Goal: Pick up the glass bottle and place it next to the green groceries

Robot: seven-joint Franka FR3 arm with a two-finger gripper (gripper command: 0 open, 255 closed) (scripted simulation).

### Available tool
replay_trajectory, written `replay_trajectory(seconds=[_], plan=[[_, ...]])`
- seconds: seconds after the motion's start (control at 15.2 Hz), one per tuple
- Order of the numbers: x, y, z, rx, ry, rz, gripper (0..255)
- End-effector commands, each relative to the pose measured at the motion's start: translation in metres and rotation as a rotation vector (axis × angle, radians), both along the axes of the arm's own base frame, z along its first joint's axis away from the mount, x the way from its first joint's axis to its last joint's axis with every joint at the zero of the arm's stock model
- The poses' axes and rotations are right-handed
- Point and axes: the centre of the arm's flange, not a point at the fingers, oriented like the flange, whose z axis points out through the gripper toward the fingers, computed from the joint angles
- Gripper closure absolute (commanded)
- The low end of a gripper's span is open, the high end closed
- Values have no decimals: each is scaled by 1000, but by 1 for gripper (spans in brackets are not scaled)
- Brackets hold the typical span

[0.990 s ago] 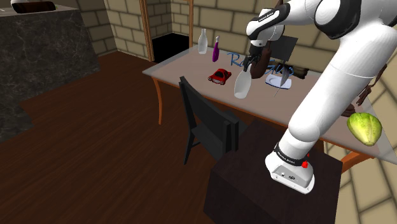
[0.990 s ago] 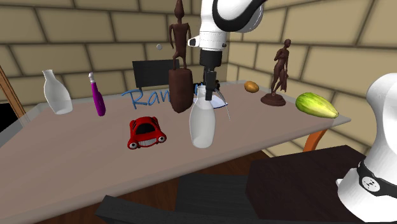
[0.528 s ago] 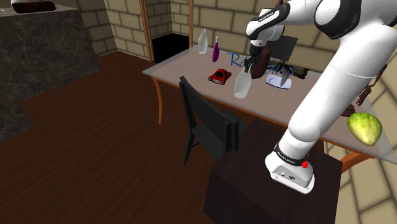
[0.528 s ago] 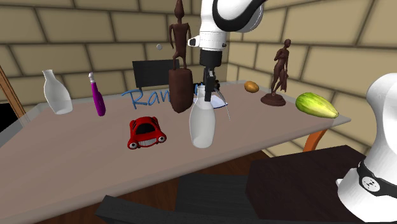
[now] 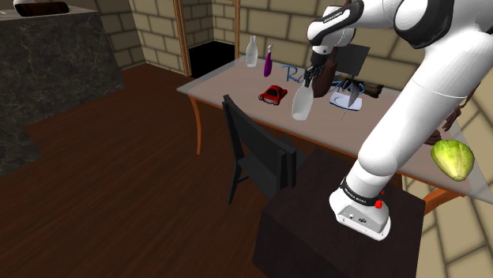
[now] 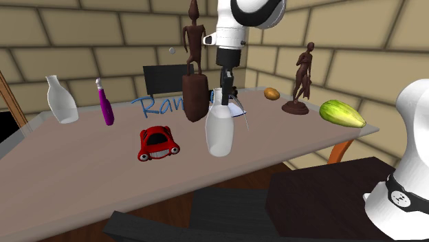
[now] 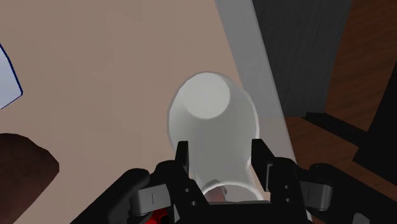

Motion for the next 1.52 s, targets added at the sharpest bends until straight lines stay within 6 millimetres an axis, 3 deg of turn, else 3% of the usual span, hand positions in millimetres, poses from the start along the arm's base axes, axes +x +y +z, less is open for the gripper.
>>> replay_trajectory(seconds=[0.0,1.45], plan=[[1,0,10,0,0,0,255],[1,0,127,0,0,0,255]])
